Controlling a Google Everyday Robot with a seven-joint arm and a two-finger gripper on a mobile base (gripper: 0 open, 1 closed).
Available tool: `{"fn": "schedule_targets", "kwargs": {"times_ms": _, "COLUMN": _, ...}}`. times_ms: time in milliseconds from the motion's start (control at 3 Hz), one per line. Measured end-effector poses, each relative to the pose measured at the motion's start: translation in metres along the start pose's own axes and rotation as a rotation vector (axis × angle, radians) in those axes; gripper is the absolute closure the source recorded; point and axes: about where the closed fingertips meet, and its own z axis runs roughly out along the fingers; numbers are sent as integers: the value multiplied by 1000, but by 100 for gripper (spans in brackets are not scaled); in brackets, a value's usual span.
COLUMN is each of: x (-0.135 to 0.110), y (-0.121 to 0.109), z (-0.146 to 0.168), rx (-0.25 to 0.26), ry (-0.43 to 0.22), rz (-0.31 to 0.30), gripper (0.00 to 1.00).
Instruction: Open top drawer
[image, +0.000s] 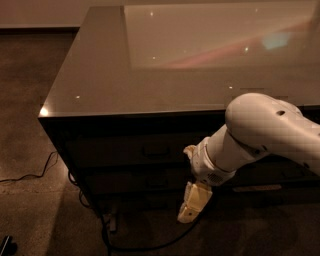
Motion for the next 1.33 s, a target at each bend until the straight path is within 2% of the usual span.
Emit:
{"fn": "schedule_targets", "kwargs": {"times_ms": 333, "x": 0, "y": -3, "z": 12, "rx": 2, "ry": 1, "rz": 10, "gripper": 0}}
{"fn": "schedule_targets", "kwargs": {"times_ms": 1000, "x": -11, "y": -44, "z": 30, "rx": 86, "ry": 26, "rz": -3, "gripper": 0}}
{"fn": "schedule_targets", "kwargs": {"times_ms": 1333, "x": -17, "y": -98, "z": 59, "rx": 115, "ry": 43, "rz": -11, "gripper": 0}}
